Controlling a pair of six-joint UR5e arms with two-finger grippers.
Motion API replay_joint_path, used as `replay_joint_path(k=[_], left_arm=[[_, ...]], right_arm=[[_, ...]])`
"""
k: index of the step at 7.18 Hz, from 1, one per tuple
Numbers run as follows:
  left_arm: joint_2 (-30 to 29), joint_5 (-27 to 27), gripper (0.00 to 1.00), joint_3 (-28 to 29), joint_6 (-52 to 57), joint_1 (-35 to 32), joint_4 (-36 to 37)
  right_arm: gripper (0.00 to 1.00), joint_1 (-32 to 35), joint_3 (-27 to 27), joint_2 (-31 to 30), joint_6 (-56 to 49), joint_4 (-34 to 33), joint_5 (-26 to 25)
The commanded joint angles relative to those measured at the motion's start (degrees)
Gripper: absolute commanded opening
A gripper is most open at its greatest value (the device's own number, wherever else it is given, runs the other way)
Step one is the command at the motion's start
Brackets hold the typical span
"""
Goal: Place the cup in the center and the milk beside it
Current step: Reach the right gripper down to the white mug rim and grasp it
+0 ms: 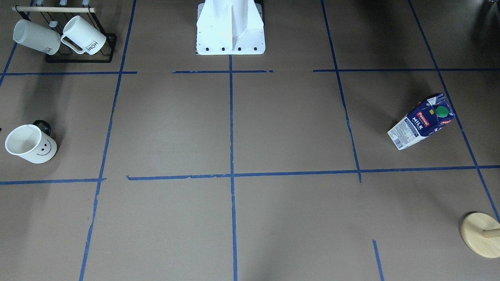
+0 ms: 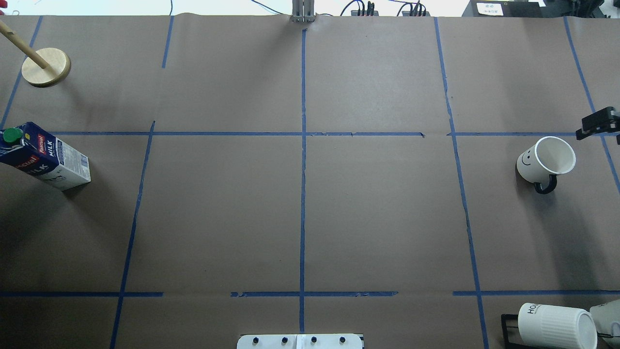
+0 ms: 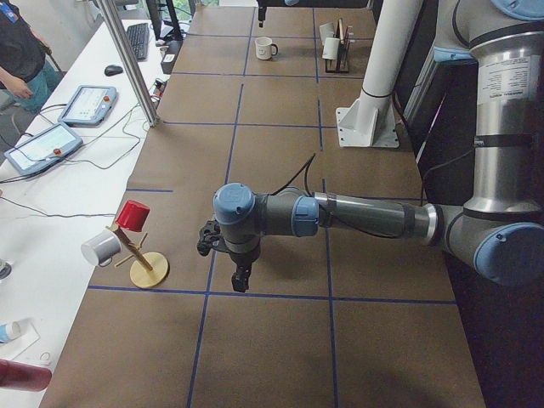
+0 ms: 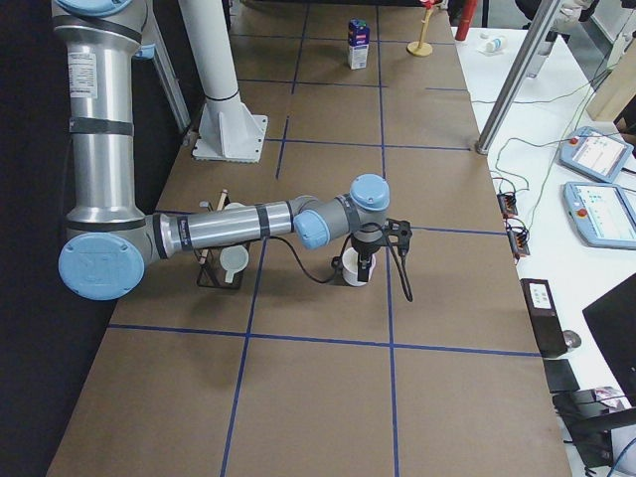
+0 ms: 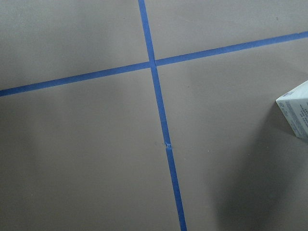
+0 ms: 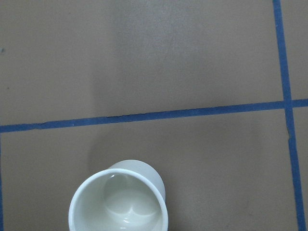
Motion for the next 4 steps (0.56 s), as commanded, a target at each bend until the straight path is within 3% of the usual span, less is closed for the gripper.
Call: replay_joint_path(k=[1, 4], left_arm=[[0.0, 0.0, 1.00, -0.1, 0.0, 0.0, 0.0], [0.0, 0.0, 1.00, -0.1, 0.0, 0.0, 0.0]], right_arm=[[0.99, -2.7, -0.8, -1.4, 2.5, 2.6, -2.0], [0.98, -5.0, -6.6, -1.5, 3.6, 10.8, -2.7]])
